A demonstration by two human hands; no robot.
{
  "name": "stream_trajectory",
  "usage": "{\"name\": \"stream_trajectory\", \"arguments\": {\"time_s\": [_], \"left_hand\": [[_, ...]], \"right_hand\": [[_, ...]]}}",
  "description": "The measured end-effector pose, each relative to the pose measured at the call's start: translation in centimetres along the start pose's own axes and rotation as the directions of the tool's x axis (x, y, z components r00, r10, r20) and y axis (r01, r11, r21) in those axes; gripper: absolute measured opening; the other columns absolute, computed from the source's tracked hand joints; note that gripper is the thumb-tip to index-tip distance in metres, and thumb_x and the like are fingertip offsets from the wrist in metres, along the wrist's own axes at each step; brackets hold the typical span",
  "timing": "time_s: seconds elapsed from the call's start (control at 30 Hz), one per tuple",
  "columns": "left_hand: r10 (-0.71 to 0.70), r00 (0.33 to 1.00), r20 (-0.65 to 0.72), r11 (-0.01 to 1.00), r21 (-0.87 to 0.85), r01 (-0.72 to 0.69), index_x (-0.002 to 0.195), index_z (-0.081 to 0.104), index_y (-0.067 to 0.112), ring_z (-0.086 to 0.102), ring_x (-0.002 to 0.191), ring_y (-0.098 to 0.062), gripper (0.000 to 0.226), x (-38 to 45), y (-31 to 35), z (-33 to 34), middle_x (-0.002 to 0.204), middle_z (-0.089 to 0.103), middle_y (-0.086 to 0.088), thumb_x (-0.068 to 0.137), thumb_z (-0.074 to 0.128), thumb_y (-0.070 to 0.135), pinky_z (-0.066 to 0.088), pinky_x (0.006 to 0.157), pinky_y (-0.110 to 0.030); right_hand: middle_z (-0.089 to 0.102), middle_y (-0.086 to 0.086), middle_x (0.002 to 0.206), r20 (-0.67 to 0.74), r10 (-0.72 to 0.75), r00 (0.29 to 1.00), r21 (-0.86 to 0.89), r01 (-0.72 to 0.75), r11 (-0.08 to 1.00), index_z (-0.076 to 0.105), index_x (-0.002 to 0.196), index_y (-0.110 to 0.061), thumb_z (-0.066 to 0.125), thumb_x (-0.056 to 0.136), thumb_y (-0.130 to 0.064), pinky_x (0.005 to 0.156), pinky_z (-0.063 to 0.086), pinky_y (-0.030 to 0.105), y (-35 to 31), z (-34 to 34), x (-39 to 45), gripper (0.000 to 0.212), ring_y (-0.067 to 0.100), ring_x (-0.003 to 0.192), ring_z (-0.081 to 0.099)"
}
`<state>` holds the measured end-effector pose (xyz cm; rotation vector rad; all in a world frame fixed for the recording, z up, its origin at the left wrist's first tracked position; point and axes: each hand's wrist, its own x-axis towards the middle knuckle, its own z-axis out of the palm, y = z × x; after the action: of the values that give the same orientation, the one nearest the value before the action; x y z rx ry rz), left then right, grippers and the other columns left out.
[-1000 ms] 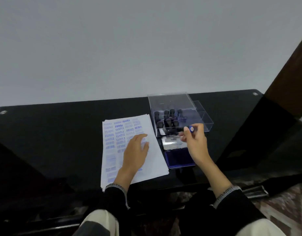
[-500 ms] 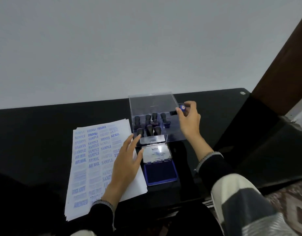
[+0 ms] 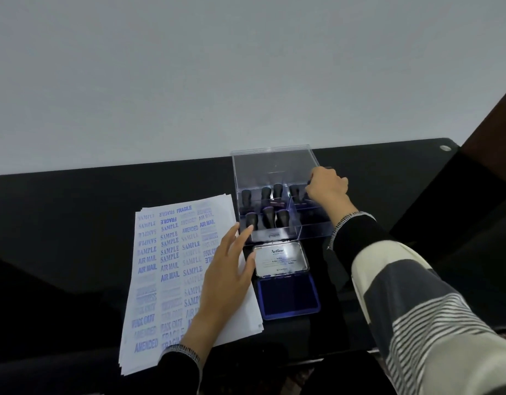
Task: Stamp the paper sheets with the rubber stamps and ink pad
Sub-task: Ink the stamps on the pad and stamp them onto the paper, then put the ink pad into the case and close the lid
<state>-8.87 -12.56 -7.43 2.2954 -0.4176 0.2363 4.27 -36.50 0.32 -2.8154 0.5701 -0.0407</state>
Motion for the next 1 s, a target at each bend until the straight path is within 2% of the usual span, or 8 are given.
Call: {"name": "stream_trajectory", "arguments": {"time_s": [0.13,0.47,0.63,0.67,0.73,0.8,0.9,1.0], "left_hand": [[0.003,1.0,-0.007,1.0,0.003,-0.003,0.147,0.029,0.044,0.023,0.141,0.004,0.05,-0.1,-0.1,0.0,0.157,0.015,0.025,0.1,0.046,0.037,0.043,0.104,-0.027],[0.014,1.0,-0.014,1.0,0.008,-0.014,0.147,0.026,0.046,0.027,0.14,0.003,0.052,0.0,0.0,-0.1,0.157,0.017,0.023,0.1,0.048,0.035,0.05,0.099,-0.028],[0.023,1.0,-0.006,1.0,-0.005,-0.023,0.146,0.027,0.046,0.038,0.135,-0.003,0.053,0.0,-0.1,-0.2,0.154,0.025,0.018,0.1,0.048,0.032,0.054,0.091,-0.028],[0.03,1.0,-0.003,0.999,-0.011,-0.03,0.146,0.026,0.047,0.043,0.13,-0.005,0.054,0.0,-0.1,-0.3,0.151,0.029,0.016,0.1,0.048,0.031,0.054,0.086,-0.022],[0.039,0.999,-0.004,0.999,-0.018,-0.039,0.146,0.022,0.047,0.055,0.107,-0.006,0.057,0.0,0.2,-0.4,0.138,0.038,0.012,0.099,0.049,0.028,0.049,0.065,-0.011],[0.017,1.0,-0.025,1.0,-0.011,-0.017,0.15,0.024,0.039,0.054,0.085,-0.005,0.059,-0.1,0.6,-0.5,0.121,0.044,0.011,0.099,0.051,0.028,0.046,0.057,-0.015],[-0.047,0.993,-0.107,0.999,0.01,0.048,0.143,0.037,0.021,0.055,0.085,-0.007,0.05,-0.3,0.7,-0.7,0.101,0.055,0.01,0.097,0.055,0.028,0.049,0.071,-0.026],[-0.116,0.992,-0.057,0.991,0.063,0.119,0.121,0.05,0.022,0.055,0.083,-0.012,0.023,-0.2,1.2,-1.5,0.082,0.06,0.008,0.099,0.05,0.028,0.052,0.077,-0.039]], "right_hand": [[0.057,0.013,0.124,0.031,0.056,0.998,0.0,-0.056,0.998,0.059,0.118,-0.011,0.057,0.086,-0.011,0.099,0.032,0.04,-0.5,-0.2,0.3,0.032,0.032,0.11,0.056],[0.052,0.017,0.129,0.038,0.057,0.998,0.016,-0.057,0.998,0.049,0.127,-0.004,0.059,0.089,-0.014,0.098,0.038,0.041,-0.4,-1.1,-0.2,0.04,0.034,0.114,0.055],[0.062,0.018,0.114,-0.098,0.038,0.994,0.228,-0.015,0.974,0.062,0.11,-0.003,0.059,0.09,-0.014,0.089,0.05,0.041,0.1,-0.9,-1.7,0.023,0.035,0.102,0.06],[0.065,0.017,0.11,-0.135,0.031,0.99,0.311,0.012,0.95,0.065,0.105,-0.004,0.059,0.091,-0.014,0.087,0.05,0.038,0.2,-0.8,-2.4,0.019,0.033,0.1,0.061],[0.068,0.01,0.103,-0.201,0.015,0.979,0.467,0.083,0.88,0.068,0.099,-0.008,0.058,0.091,-0.012,0.082,0.047,0.028,0.3,-0.7,-4.2,0.013,0.024,0.096,0.063],[0.068,0.004,0.095,-0.257,0.021,0.966,0.581,0.137,0.802,0.069,0.097,-0.008,0.057,0.092,-0.008,0.077,0.043,0.019,0.1,-1.0,-6.7,0.013,0.014,0.087,0.061],[0.066,-0.001,0.09,-0.295,0.058,0.954,0.689,0.171,0.704,0.069,0.098,-0.009,0.058,0.092,-0.007,0.071,0.04,0.009,0.0,-0.9,-11.0,0.013,0.007,0.082,0.059],[0.067,-0.003,0.088,-0.256,0.057,0.965,0.725,0.152,0.672,0.07,0.097,-0.011,0.059,0.092,-0.008,0.068,0.039,0.003,0.5,0.1,-14.9,0.012,0.006,0.082,0.06]]}}
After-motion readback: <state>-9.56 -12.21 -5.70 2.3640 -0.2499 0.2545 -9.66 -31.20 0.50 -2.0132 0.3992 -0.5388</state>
